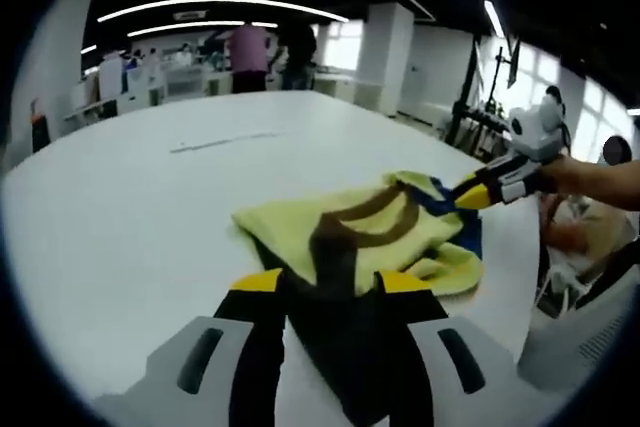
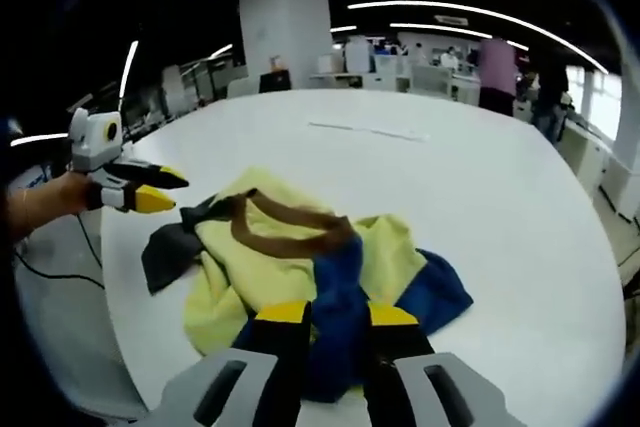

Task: Fold the garment on the visible template until the final outline fits inside the template.

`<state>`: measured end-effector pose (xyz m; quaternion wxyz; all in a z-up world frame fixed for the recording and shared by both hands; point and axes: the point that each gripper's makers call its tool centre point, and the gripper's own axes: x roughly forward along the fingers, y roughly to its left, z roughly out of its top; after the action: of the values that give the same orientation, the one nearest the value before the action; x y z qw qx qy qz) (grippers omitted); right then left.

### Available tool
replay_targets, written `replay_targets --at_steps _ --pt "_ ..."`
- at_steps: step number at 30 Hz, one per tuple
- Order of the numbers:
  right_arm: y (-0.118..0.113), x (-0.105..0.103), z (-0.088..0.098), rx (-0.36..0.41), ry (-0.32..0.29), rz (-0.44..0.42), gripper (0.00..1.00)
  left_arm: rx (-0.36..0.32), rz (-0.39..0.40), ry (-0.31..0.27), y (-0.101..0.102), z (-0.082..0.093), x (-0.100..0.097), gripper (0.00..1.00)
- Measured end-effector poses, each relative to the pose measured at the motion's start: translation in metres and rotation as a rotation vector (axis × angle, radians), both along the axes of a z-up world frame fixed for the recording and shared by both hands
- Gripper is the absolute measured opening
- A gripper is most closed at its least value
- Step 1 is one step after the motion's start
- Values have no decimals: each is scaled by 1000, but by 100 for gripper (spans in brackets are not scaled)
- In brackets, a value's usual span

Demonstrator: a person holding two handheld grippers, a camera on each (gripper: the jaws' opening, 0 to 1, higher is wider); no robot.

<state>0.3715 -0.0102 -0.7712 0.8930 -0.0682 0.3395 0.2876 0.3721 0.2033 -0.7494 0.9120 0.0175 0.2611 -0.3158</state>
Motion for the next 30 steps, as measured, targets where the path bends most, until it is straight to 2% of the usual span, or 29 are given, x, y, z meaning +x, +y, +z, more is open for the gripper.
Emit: replay_targets --at_steps 8,13,17,21,30 --pt "-5 2 -9 -14 40 -53 14 94 6 34 0 -27 2 25" --pt "-5 0 -10 1 63 -79 12 100 12 56 2 -36 1 21" --pt "-7 -3 -10 -3 84 -109 9 101 16 63 2 -38 1 20" --pt "-9 -5 -9 -14 91 -124 0 115 14 51 1 -37 -1 17" --pt "-14 -7 -7 3 87 -144 0 117 46 25 7 -28 -3 6"
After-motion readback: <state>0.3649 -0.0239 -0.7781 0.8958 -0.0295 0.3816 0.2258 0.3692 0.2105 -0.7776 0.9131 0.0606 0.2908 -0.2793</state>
